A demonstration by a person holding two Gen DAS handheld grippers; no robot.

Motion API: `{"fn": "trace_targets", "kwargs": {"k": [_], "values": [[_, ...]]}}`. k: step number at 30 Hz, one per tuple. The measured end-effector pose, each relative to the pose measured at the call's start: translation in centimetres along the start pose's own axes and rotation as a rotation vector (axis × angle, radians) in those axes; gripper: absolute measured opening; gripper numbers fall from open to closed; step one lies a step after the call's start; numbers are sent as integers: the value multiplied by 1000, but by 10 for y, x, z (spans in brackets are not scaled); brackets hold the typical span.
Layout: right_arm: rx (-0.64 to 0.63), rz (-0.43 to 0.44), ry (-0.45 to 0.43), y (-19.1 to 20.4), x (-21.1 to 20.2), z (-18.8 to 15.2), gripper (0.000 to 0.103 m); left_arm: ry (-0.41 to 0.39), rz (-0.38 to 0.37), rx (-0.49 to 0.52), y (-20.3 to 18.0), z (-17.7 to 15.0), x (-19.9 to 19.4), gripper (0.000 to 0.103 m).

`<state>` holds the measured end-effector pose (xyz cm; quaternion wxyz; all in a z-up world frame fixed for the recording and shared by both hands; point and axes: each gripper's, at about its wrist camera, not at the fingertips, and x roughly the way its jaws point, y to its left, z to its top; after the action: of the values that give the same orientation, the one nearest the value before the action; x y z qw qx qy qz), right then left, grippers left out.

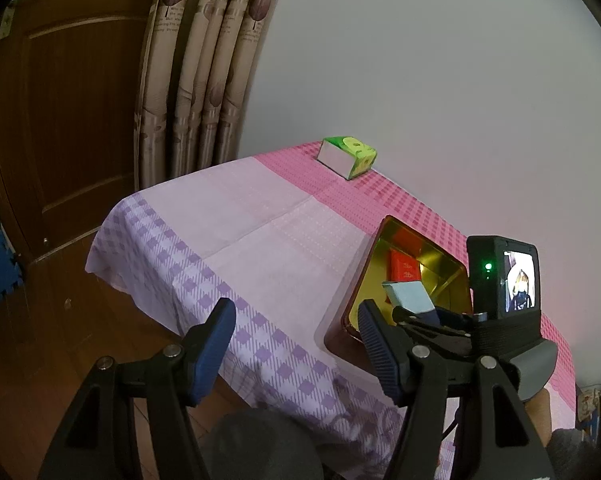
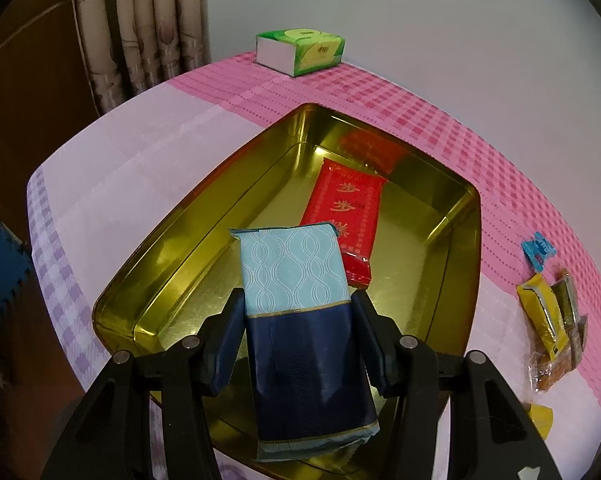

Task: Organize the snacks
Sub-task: 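Carry the blue box over the tin tray and lower it inside, then open the right gripper and withdraw it from the tray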

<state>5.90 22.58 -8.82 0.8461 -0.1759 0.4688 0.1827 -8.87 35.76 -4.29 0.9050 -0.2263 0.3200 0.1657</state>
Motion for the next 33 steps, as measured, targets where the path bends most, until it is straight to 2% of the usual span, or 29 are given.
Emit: {"fn": "trace_targets", "kwargs": {"k": [13,15,16,17,21,25,27,30,33], "values": [[5,-7,17,1,5,-1,51,10,4,2,-3,-3,3,65],[12,6,25,0,4,-1,65,6,5,9,-5,-3,3,65],[18,9,19,-1,2,-2,77,2,6,14,-6,-3,2,65],[32,6,-5,-4,-4,-3,81,-1,6,17,-6,-3,2,65],[86,69,-88,-20,-32,-8,83,-18,-4,39,-11,-3,-1,65],[154,95,-180,-64,-76,-40,90,-28,-100,142,-35,-9,-8,65],[194,60,-205,-99,-94,-68,92,-17,-144,231,-57,-18,-8,65],[257,-104,-200,-164,-115,-123,95,20,-201,372,-96,-42,-2,65],[376,-234,-169,-223,-127,-176,96,104,-251,493,-137,-73,12,65]]}}
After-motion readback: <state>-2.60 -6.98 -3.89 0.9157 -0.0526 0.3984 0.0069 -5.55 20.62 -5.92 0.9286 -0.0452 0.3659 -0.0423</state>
